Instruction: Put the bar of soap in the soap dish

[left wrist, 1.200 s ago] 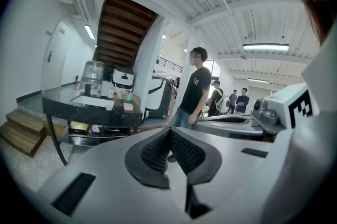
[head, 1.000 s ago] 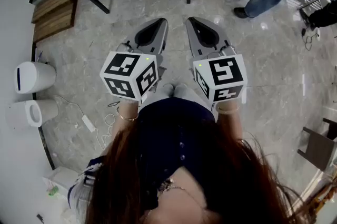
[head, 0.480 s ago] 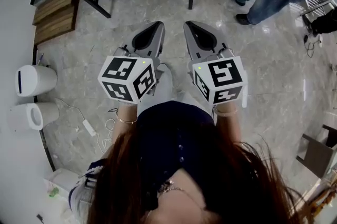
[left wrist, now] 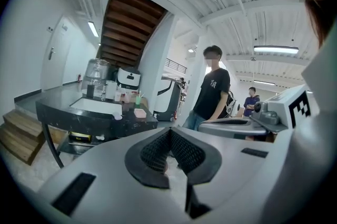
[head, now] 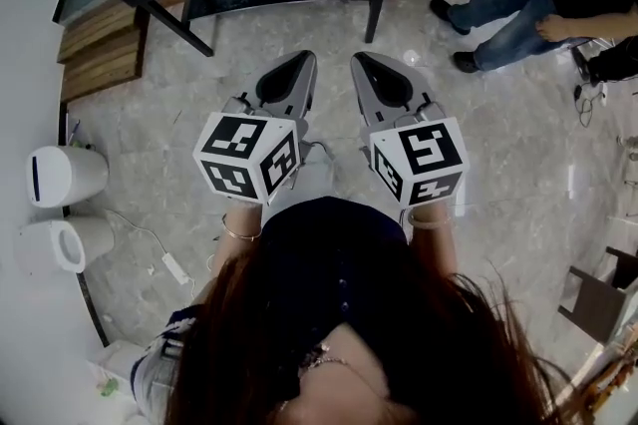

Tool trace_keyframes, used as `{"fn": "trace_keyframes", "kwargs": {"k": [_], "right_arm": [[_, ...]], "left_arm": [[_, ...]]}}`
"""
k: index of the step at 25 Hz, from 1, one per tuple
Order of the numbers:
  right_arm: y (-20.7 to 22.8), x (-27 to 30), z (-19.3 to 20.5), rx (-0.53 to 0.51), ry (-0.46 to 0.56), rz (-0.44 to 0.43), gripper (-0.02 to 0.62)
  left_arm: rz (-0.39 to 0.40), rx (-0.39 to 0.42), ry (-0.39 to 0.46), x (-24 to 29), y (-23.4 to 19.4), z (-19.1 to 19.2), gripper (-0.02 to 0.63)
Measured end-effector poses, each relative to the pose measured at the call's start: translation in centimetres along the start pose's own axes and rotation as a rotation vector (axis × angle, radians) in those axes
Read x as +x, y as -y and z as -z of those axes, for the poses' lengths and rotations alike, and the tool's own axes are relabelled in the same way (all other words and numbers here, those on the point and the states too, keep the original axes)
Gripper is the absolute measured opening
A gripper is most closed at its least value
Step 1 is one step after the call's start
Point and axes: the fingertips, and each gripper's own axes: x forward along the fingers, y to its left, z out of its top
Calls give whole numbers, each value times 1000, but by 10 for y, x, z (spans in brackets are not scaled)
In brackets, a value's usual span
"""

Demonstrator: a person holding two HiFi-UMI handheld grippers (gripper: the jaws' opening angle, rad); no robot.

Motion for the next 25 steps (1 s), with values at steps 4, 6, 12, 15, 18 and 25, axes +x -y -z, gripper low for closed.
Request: {"fn": "trace_keyframes", "kwargs": {"k": [4, 6, 12, 15, 18, 25], "right_arm": [[-1, 51, -14, -2, -9, 6, 9], [-1, 75, -19, 0, -15, 11, 9], [4, 128, -26, -3, -35, 24, 9], [8, 147, -31, -5, -41, 25, 9], [15, 163, -33, 2, -54, 22, 9], [47, 204, -33, 21, -75, 15, 9]], "left_arm": [[6, -6, 1, 13, -47, -17, -8], [11, -11, -1, 21, -68, -22, -8], [22, -34, 0, 41, -118, -33, -8], [24, -41, 3, 51, -134, -39, -8], [28, -49, -5, 64, -146, -43, -8], [20, -63, -19, 105, -175, -52, -8]]}}
